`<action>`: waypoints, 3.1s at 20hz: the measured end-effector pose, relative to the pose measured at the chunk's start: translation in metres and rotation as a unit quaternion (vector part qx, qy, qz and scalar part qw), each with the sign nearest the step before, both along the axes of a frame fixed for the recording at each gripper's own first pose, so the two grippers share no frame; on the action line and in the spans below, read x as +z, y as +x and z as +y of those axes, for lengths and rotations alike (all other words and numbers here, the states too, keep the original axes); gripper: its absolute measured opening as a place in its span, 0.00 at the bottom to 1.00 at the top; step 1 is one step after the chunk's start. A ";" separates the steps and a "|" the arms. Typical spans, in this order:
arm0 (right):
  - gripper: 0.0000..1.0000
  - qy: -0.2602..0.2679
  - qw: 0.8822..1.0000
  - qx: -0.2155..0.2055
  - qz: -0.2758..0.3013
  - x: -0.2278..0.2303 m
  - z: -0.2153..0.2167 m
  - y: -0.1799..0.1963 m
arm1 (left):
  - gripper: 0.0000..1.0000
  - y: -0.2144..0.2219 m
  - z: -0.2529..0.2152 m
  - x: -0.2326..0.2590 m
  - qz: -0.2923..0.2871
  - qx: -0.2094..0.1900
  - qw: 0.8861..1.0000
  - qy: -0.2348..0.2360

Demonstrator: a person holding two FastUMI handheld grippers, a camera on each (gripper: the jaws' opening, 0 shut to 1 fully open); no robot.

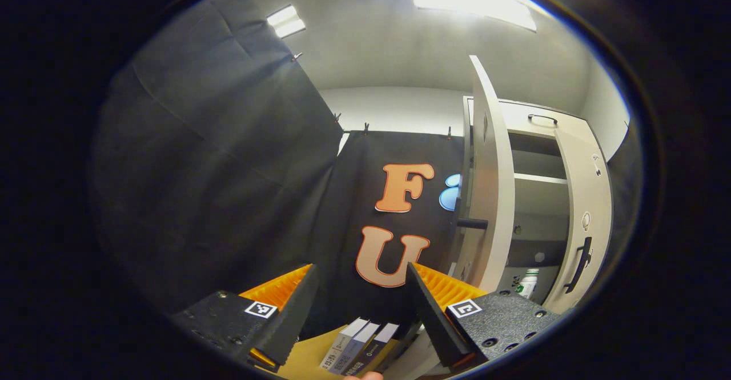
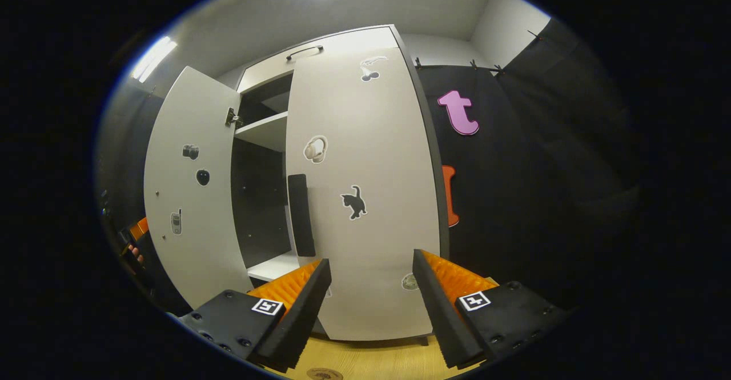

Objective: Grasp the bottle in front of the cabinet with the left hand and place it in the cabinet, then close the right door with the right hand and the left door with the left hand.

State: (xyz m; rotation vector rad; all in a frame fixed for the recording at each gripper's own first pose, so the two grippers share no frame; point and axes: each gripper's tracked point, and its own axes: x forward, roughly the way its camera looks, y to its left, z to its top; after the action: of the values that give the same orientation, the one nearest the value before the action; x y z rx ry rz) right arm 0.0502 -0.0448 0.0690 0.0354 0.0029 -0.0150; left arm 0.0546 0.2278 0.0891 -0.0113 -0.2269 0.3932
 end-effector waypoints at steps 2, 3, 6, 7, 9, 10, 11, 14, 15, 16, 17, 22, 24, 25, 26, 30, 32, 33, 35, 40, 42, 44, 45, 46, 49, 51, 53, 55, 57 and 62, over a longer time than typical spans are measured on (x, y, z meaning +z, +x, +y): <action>0.95 0.002 1.000 0.000 0.004 -0.007 -0.006 -0.005 | 0.87 0.001 -0.006 0.001 0.010 -0.009 1.000 0.007; 0.95 0.003 1.000 0.000 0.008 -0.012 -0.008 -0.008 | 0.92 0.001 -0.011 0.001 0.014 -0.014 1.000 0.011; 0.96 0.001 1.000 -0.001 0.019 -0.022 -0.013 -0.013 | 0.92 -0.001 -0.034 0.001 0.022 -0.036 0.999 0.023; 0.96 -0.003 1.000 -0.002 0.022 -0.024 -0.015 -0.016 | 0.92 0.000 -0.044 0.000 0.024 -0.045 0.998 0.024; 0.95 -0.013 1.000 -0.004 0.021 -0.024 -0.017 -0.021 | 0.92 0.004 -0.062 -0.002 0.027 -0.067 0.997 0.021; 0.96 -0.018 1.000 -0.004 0.020 -0.024 -0.018 -0.023 | 0.92 0.007 -0.070 -0.003 0.029 -0.078 0.996 0.019; 0.96 -0.022 1.000 -0.005 0.020 -0.023 -0.019 -0.027 | 0.92 0.009 -0.079 -0.004 0.031 -0.089 0.995 0.017; 0.96 -0.025 0.999 -0.013 0.018 -0.021 -0.025 -0.035 | 0.92 0.018 -0.113 -0.009 0.034 -0.121 0.992 0.018; 0.96 -0.026 0.999 -0.019 0.018 -0.020 -0.030 -0.039 | 0.92 0.022 -0.124 -0.011 0.036 -0.133 0.990 0.018; 0.96 -0.026 0.999 -0.025 0.019 -0.020 -0.034 -0.041 | 0.96 0.027 -0.134 -0.015 0.037 -0.145 0.989 0.018; 0.96 -0.027 0.999 -0.032 0.019 -0.019 -0.039 -0.045 | 0.92 0.032 -0.144 -0.018 0.038 -0.155 0.987 0.015; 0.96 -0.026 0.997 -0.066 0.015 -0.012 -0.063 -0.062 | 0.93 0.049 -0.188 -0.024 0.038 -0.202 0.979 0.009; 0.96 -0.026 0.997 -0.077 0.015 -0.010 -0.071 -0.067 | 0.93 0.059 -0.198 -0.031 0.042 -0.214 0.976 0.008; 0.96 -0.024 0.996 -0.081 0.014 -0.008 -0.074 -0.070 | 0.89 0.065 -0.202 -0.035 0.048 -0.218 0.975 0.006; 0.96 -0.022 0.996 -0.084 0.013 -0.006 -0.077 -0.072 | 0.89 0.071 -0.207 -0.038 0.052 -0.221 0.974 0.005; 0.96 -0.023 0.995 -0.101 0.011 -0.001 -0.092 -0.076 | 0.93 0.094 -0.225 -0.052 0.070 -0.236 0.969 0.000; 0.96 -0.022 0.994 -0.108 0.010 0.000 -0.098 -0.078 | 0.93 0.103 -0.237 -0.054 0.069 -0.246 0.967 0.000; 0.96 -0.021 0.994 -0.111 0.010 0.000 -0.101 -0.078 | 0.93 0.107 -0.239 -0.056 0.066 -0.246 0.967 0.000; 0.96 -0.021 0.993 -0.117 0.010 0.001 -0.107 -0.080 | 0.97 0.117 -0.249 -0.058 0.070 -0.250 0.966 0.010; 0.96 -0.020 0.991 -0.134 0.014 0.000 -0.123 -0.084 | 0.93 0.135 -0.262 -0.065 0.073 -0.249 0.965 0.027; 0.96 -0.020 0.989 -0.143 0.015 0.000 -0.129 -0.087 | 0.93 0.142 -0.265 -0.070 0.074 -0.248 0.966 0.026; 0.96 -0.021 0.988 -0.149 0.017 0.000 -0.133 -0.091 | 0.93 0.148 -0.266 -0.072 0.073 -0.249 0.966 0.026; 0.96 -0.021 0.988 -0.151 0.016 0.001 -0.135 -0.093 | 0.93 0.150 -0.267 -0.073 0.073 -0.249 0.965 0.026; 0.96 -0.022 0.988 -0.154 0.016 0.001 -0.135 -0.093 | 0.93 0.154 -0.268 -0.074 0.072 -0.249 0.965 0.024; 0.95 -0.020 0.988 -0.155 0.015 0.003 -0.132 -0.098 | 0.93 0.163 -0.269 -0.077 0.072 -0.251 0.965 0.017; 0.95 -0.018 0.988 -0.152 0.013 0.004 -0.127 -0.100 | 0.94 0.164 -0.269 -0.080 0.080 -0.255 0.964 0.017; 0.95 -0.017 0.989 -0.146 0.010 0.004 -0.121 -0.101 | 0.93 0.157 -0.267 -0.084 0.090 -0.252 0.964 0.007; 0.95 -0.017 0.990 -0.140 0.012 0.002 -0.114 -0.100 | 0.93 0.141 -0.263 -0.086 0.099 -0.251 0.963 -0.003; 0.95 -0.015 0.991 -0.130 0.013 -0.001 -0.105 -0.098 | 0.93 0.116 -0.257 -0.083 0.098 -0.249 0.963 -0.010; 0.95 -0.009 0.995 -0.092 0.022 -0.014 -0.078 -0.087 | 0.94 0.055 -0.227 -0.079 0.096 -0.220 0.971 -0.016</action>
State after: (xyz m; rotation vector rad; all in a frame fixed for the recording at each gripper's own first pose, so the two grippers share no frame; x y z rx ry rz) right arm -0.0371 -0.1227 0.0553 0.0166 0.0437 -0.2010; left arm 0.1095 0.0004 0.0102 -0.0539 -0.0217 -0.0462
